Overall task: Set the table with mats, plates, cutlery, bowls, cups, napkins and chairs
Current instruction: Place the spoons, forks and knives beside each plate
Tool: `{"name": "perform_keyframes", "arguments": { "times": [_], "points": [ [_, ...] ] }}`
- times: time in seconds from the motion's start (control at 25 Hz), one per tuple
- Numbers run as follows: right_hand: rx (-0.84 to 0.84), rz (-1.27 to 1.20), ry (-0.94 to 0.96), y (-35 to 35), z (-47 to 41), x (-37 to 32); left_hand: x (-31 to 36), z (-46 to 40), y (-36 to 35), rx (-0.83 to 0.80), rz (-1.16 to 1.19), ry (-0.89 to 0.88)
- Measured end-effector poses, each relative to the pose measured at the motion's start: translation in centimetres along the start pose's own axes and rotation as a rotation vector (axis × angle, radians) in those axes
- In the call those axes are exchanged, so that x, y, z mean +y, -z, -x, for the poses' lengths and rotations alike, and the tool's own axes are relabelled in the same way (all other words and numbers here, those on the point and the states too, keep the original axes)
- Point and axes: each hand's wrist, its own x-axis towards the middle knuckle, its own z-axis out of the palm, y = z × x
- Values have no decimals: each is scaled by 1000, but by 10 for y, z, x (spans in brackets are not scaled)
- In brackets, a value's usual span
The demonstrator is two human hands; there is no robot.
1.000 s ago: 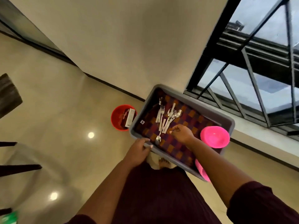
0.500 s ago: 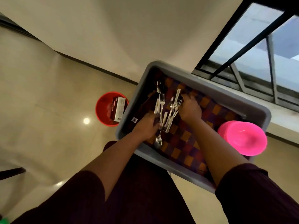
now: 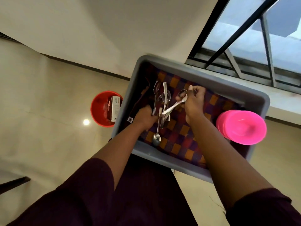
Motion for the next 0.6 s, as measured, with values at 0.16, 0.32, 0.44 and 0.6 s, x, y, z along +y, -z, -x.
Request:
{"name": "perform_keyframes", "arguments": {
  "times": [0.16, 0.32, 0.44, 0.6],
  "points": [
    [-94, 284, -164, -4, 4, 4, -8, 18, -2, -3, 433, 63],
    [-305, 400, -319, -16, 21, 18, -8, 37, -14, -138, 715, 76],
    [-320, 347, -246, -16, 33, 30, -10, 45, -22, -204, 715, 17],
    [-171, 313, -139, -1, 31, 31, -3, 42, -22, -142, 716, -13]
  ]
}}
